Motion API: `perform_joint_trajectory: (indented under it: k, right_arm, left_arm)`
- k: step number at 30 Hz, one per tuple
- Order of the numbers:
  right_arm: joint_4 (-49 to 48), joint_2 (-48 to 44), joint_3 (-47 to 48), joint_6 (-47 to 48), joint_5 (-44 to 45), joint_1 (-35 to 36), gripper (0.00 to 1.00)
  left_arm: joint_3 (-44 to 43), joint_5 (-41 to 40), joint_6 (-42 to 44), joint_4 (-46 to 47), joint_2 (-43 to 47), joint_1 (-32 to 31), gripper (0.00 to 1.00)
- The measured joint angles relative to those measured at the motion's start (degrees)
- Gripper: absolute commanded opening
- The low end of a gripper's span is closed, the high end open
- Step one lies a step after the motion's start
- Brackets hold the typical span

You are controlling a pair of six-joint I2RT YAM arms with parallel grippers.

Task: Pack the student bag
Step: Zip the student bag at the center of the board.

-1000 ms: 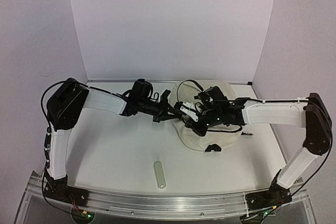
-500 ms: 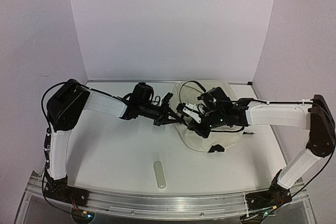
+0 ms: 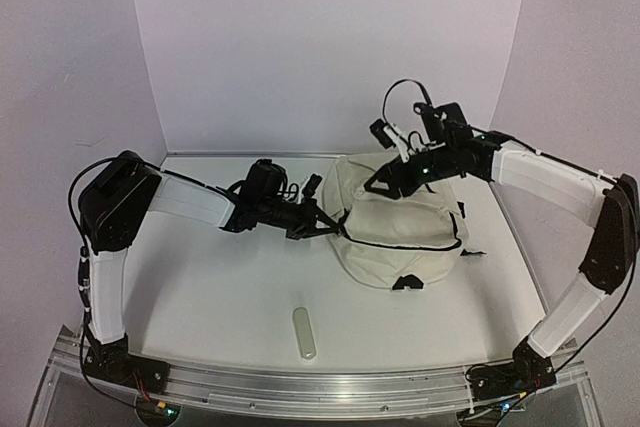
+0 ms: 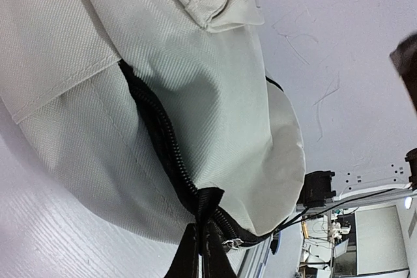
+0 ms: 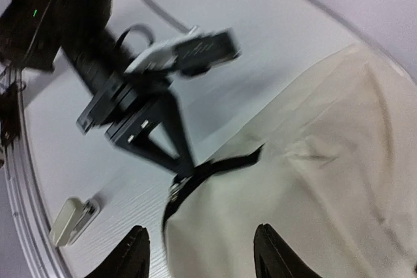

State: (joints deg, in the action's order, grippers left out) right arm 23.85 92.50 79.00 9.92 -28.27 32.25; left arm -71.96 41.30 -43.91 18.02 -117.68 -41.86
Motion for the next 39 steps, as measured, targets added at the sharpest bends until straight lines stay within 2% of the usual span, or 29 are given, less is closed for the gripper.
perform_joint_trajectory:
  k: [5, 9, 12, 19, 26, 34, 39]
  right_arm:
    - [-1.3, 8.6, 8.5, -5.1, 0.8, -1.1, 0.42]
    - [-1.2, 16.3, 9.5, -6.6, 2.5, 1.5, 0.35]
    - [-0.8, 21.6, 9.5, -6.9, 4.5, 2.8, 0.33]
    - [-0.8, 24.1, 10.0, -7.0, 6.4, 3.5, 0.31]
    - [0.0, 24.6, 10.9, -7.0, 6.9, 3.8, 0.36]
    - [3.0, 23.4, 11.3, -6.1, 6.9, 3.8, 0.62]
    - [6.2, 16.2, 9.8, -3.9, 7.7, 3.4, 0.64]
  left_arm:
    - [0.5, -3.4, 4.5, -2.6, 1.5, -1.4, 0.00]
    - [1.0, -6.2, 8.3, -4.7, 3.6, -3.4, 0.00]
    - [2.3, -8.0, 11.3, -6.4, 6.1, -4.6, 0.00]
    - [4.8, -13.1, 19.4, -10.2, 11.8, -6.5, 0.00]
    - [4.2, -15.2, 25.4, -13.1, 11.8, -10.1, 0.00]
    - [0.8, -15.3, 27.6, -14.6, 9.1, -13.6, 0.00]
    - [-1.3, -12.3, 26.0, -14.7, 8.6, -12.9, 0.00]
